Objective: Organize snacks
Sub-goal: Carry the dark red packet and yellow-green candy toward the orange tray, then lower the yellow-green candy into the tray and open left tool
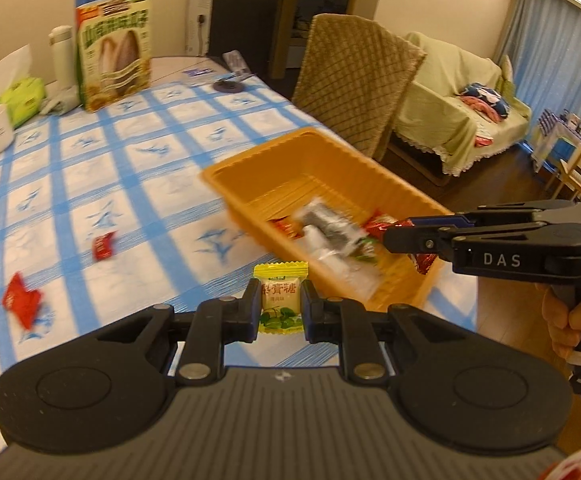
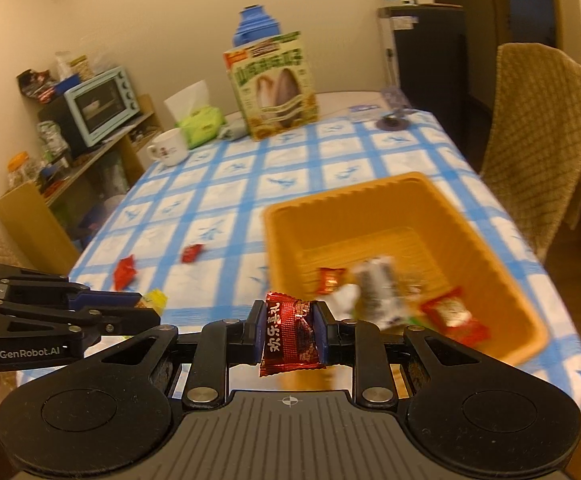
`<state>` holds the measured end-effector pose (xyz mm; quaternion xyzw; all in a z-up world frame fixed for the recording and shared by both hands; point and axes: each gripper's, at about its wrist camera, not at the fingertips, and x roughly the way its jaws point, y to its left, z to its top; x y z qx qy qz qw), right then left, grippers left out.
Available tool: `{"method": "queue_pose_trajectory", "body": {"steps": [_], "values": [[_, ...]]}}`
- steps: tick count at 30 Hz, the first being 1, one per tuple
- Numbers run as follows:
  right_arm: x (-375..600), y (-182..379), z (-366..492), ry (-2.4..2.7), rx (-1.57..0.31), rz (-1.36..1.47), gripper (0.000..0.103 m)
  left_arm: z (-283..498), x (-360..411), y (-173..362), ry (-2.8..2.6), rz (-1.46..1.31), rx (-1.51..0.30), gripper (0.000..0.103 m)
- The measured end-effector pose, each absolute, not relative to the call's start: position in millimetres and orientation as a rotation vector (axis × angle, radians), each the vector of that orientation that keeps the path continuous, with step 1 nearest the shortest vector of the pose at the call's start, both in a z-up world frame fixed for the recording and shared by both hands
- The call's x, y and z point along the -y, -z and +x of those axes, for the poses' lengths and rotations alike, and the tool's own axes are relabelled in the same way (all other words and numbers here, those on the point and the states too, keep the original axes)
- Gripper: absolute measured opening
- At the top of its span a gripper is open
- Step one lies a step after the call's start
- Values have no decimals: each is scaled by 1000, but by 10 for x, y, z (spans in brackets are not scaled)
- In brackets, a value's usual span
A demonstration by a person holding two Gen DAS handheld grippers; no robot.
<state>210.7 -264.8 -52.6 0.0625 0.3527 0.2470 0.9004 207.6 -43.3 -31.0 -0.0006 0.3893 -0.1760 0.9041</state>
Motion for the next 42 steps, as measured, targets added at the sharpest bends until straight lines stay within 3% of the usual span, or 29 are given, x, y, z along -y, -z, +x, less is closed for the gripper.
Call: {"method": "queue_pose_trajectory", "body": {"steps": [18, 42], "values": [[3400, 585, 2451, -453, -722, 149, 25, 2601, 1241, 346, 399, 52, -784, 18], [3378, 792, 3245, -441, -743, 140, 25, 3649, 1325, 699, 316, 136, -822, 18]]}}
